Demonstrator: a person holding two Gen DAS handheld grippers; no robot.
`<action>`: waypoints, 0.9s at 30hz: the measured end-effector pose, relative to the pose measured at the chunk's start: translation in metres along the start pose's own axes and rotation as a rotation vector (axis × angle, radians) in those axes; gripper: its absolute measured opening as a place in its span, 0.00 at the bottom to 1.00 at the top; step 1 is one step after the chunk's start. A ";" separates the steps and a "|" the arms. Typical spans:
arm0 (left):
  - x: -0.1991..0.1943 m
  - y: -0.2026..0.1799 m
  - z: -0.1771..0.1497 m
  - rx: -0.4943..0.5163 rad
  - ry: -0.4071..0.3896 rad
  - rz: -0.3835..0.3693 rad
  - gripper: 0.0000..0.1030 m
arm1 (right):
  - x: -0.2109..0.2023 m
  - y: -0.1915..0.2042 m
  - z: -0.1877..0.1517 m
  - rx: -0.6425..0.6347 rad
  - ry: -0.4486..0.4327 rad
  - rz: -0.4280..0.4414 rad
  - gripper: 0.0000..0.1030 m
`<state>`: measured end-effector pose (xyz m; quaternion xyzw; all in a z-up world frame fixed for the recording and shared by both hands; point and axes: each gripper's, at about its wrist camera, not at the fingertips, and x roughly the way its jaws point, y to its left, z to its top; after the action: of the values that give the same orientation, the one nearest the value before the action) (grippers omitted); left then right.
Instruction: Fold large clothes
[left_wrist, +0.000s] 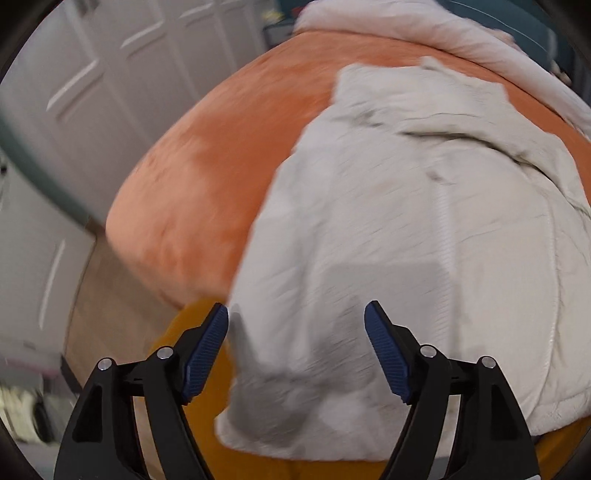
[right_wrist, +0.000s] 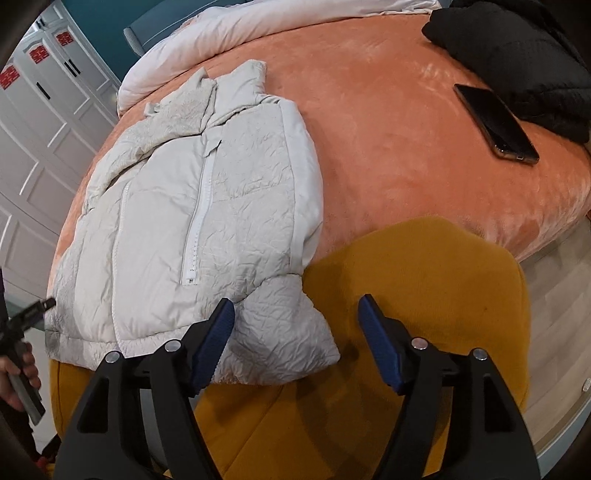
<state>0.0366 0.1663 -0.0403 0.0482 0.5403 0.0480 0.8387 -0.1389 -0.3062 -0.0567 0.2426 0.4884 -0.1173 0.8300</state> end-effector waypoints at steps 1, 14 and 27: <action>0.005 0.008 -0.004 -0.028 0.020 -0.014 0.75 | 0.002 0.000 0.001 0.006 0.008 0.012 0.67; 0.024 0.030 -0.017 -0.154 0.041 -0.105 0.84 | 0.015 0.020 -0.006 -0.055 0.068 0.061 0.69; 0.026 0.035 -0.017 -0.146 0.068 -0.282 0.41 | 0.015 0.023 -0.009 -0.057 0.074 0.080 0.43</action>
<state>0.0304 0.2050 -0.0659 -0.0910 0.5646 -0.0293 0.8198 -0.1282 -0.2816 -0.0672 0.2422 0.5119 -0.0612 0.8219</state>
